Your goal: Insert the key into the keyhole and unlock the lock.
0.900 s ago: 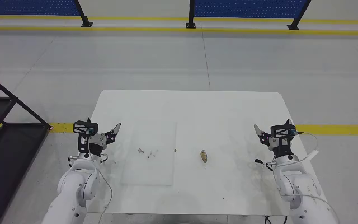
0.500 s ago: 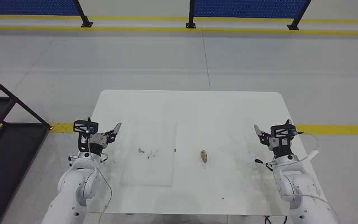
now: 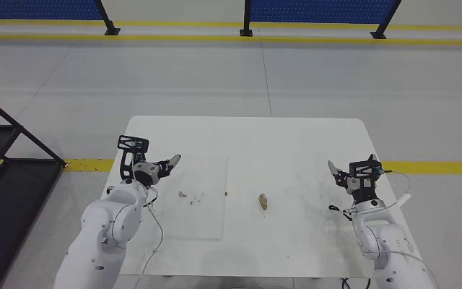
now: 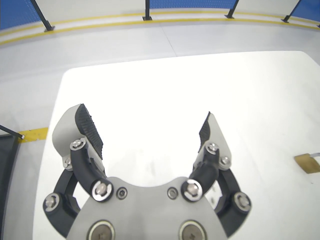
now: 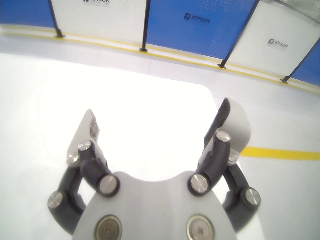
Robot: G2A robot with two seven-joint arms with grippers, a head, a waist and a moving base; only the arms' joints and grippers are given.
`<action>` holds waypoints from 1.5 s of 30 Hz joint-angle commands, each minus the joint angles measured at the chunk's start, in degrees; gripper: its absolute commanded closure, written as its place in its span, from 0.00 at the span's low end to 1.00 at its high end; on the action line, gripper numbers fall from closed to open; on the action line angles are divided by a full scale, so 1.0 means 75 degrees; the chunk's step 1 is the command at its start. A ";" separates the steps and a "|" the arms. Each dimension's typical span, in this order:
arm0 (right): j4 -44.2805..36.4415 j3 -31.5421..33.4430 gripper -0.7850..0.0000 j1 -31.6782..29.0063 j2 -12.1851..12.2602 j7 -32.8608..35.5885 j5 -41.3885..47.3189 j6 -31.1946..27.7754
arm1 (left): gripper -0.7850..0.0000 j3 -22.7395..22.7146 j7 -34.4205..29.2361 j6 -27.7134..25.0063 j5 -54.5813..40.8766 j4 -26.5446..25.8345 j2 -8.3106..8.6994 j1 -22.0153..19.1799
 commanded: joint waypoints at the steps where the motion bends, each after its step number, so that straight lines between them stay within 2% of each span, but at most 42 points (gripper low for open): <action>1: 0.0000 0.0000 0.00 0.0000 0.0000 0.0000 0.0000 0.0000 | 0.00 0.0039 -0.1073 0.0185 -0.0237 -0.0079 0.0004 -0.0279; 5: 0.0000 0.0000 0.00 0.0000 0.0000 0.0000 0.0000 0.0000 | 0.00 0.0173 -0.2606 0.0683 -0.0803 -0.0159 -0.0008 -0.0779; 9: 0.0000 0.0000 0.00 0.0000 0.0000 0.0000 0.0000 0.0000 | 0.00 0.0257 -0.4046 0.1771 -0.1274 -0.0157 -0.0033 -0.1225; 14: 0.0000 0.0000 0.00 0.0000 0.0000 0.0000 0.0000 0.0000 | 0.00 0.0266 -0.5006 0.2174 -0.2022 0.0053 -0.0040 -0.1686; 18: 0.0000 0.0000 0.00 0.0000 0.0000 0.0000 0.0000 0.0000 | 0.00 0.0239 -0.5340 0.2143 -0.2262 0.0549 -0.0013 -0.1967; 22: 0.0000 0.0000 0.00 0.0000 0.0000 0.0000 0.0000 0.0000 | 0.00 0.0378 -0.5231 0.1950 -0.2192 0.0901 0.0007 -0.2044; 30: 0.0000 0.0000 0.00 0.0000 0.0000 0.0000 0.0000 0.0000 | 0.00 0.0419 -0.5194 0.1842 -0.2264 0.0897 0.0061 -0.1790; 31: 0.0000 0.0000 0.00 0.0000 0.0000 0.0000 0.0000 0.0000 | 0.07 0.0418 -0.5190 0.1833 -0.2266 0.0866 0.0069 -0.1740; 32: 0.0000 0.0000 0.00 0.0000 0.0000 0.0000 0.0000 0.0000 | 0.26 0.0419 -0.5198 0.1816 -0.2266 0.0833 0.0077 -0.1686; 34: 0.0000 0.0000 0.00 0.0000 0.0000 0.0000 0.0000 0.0000 | 0.36 0.0410 -0.5193 0.1800 -0.2264 0.0745 0.0094 -0.1573; 37: 0.0000 0.0000 0.00 0.0000 0.0000 0.0000 0.0000 0.0000 | 0.39 0.0389 -0.5176 0.1768 -0.2250 0.0593 0.0121 -0.1396; 41: 0.0000 0.0000 0.00 0.0000 0.0000 0.0000 0.0000 0.0000 | 0.51 0.0375 -0.5111 0.1760 -0.2238 0.0577 0.0149 -0.1249; 45: 0.0000 0.0000 0.00 0.0000 0.0000 0.0000 0.0000 0.0000 | 0.53 0.0377 -0.5077 0.1766 -0.2248 0.0610 0.0172 -0.1201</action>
